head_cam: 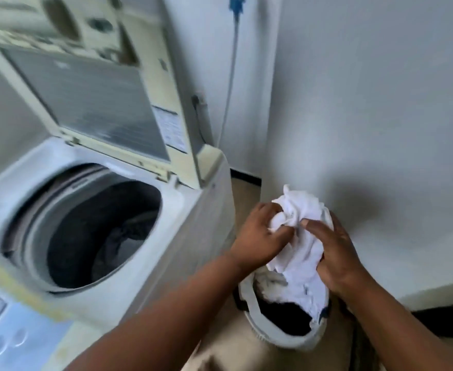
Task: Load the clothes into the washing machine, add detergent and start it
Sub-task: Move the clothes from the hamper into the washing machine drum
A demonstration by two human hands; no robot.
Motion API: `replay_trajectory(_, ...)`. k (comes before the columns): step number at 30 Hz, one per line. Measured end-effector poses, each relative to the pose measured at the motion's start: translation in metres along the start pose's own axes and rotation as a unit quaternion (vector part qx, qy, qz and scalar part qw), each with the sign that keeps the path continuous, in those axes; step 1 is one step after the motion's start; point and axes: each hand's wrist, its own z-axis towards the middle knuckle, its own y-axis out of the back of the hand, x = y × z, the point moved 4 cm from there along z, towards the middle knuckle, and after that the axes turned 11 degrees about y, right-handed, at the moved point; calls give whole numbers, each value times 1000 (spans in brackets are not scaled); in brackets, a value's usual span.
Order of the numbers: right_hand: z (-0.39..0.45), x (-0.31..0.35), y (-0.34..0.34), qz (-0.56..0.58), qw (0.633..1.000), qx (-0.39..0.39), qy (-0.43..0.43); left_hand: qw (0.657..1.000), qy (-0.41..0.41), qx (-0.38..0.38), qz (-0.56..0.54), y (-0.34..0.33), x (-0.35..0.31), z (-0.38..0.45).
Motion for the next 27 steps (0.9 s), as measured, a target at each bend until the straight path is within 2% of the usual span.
replay_trajectory(3,-13,67,-71,79,990,103,49,995,-79,-39,-36,69,-69,-25)
replay_trajectory(5,-25,101,-114,97,983,139,72,994,-90,-52,-30,116,-96,-38)
replay_trajectory(11,-73,140,-248,87,963,219,131,993,-105,-26,-53,276,-109,-69)
replay_trajectory(15,-91,120,-333,92,961,212,152,993,-112,3,-37,367,-82,-78)
replay_trajectory(19,-89,76,-403,32,974,150,169,995,-96,14,-19,434,-27,-70)
replay_trajectory(24,-63,12,-453,-101,977,108,152,999,-33,33,8,477,48,-41)
replay_trajectory(27,-37,-32,-472,-150,975,115,116,998,16,20,60,488,98,-17)
